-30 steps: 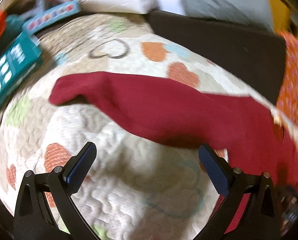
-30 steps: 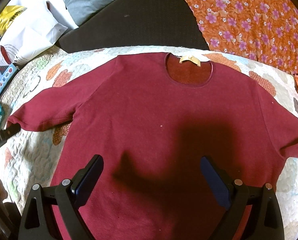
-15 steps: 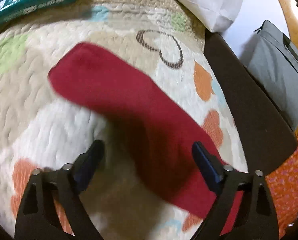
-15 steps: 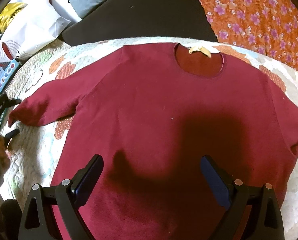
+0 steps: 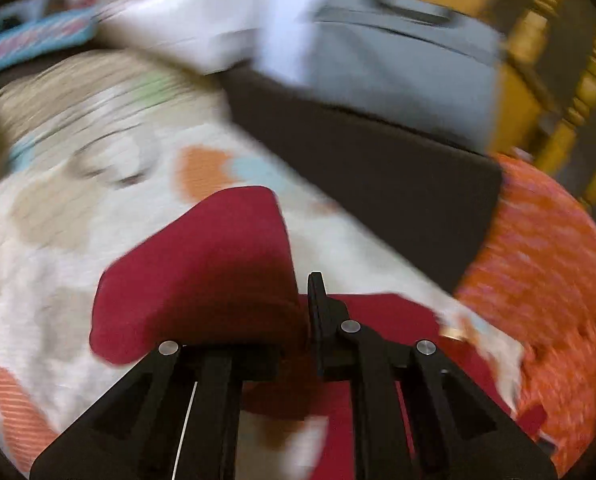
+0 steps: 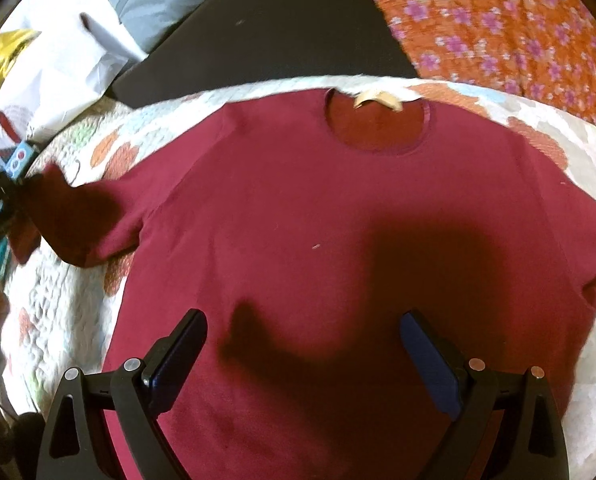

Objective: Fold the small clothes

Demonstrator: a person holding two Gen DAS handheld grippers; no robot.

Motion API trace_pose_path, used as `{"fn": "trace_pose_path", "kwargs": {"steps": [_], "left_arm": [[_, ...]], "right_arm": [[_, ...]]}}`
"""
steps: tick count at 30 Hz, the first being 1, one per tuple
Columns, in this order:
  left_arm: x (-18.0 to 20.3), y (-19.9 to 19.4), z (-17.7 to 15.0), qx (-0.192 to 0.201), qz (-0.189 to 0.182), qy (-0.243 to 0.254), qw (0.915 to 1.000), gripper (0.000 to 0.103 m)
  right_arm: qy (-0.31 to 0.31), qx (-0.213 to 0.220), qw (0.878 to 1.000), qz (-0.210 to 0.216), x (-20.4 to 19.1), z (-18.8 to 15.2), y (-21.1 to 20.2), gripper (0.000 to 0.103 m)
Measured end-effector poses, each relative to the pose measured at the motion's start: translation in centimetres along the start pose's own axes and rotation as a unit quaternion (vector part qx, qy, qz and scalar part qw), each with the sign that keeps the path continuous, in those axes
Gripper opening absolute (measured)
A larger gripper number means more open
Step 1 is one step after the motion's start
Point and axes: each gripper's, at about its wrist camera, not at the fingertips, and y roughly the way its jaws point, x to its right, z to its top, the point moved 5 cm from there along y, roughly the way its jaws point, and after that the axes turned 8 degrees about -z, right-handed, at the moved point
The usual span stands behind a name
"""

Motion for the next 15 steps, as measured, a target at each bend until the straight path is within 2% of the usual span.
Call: {"fn": "trace_pose_path", "kwargs": {"steps": [3,6,8,11,12,13,15], "left_arm": [[7.4,1.4,-1.8,-0.02,-0.059,0.063,0.9961,0.01],[12.4,3.6,-5.4,-0.061,-0.09,0.111,0.9878,0.01],[15.1,5.4,-8.6,-0.092,-0.108,0.144,0.9794,0.01],[18.1,8.2,-14.1,-0.159,-0.136,0.182,0.9607,0.012],[18.7,8.9,-15.4,-0.178,-0.136,0.192,0.9554,0.02],[19.4,9.6,-17.0,-0.2,-0.136,0.205,0.9484,0.035],[20.3,9.8,-18.9,-0.217,-0.142,0.223,0.9397,0.053]], "right_arm": [[0.018,0.011,1.0,-0.007,1.9,0.7,-0.9,0.096],[0.042,0.023,0.999,-0.019,4.6,1.2,-2.0,0.096],[0.055,0.027,0.998,-0.03,6.5,1.2,-2.5,0.096],[0.084,0.031,0.994,-0.055,10.0,1.0,-3.2,0.096],[0.1,0.029,0.993,-0.059,11.3,0.8,-3.2,0.097],[0.114,0.026,0.991,-0.061,12.4,0.6,-3.2,0.097],[0.14,0.019,0.988,-0.067,14.2,0.1,-3.3,0.097]]}}
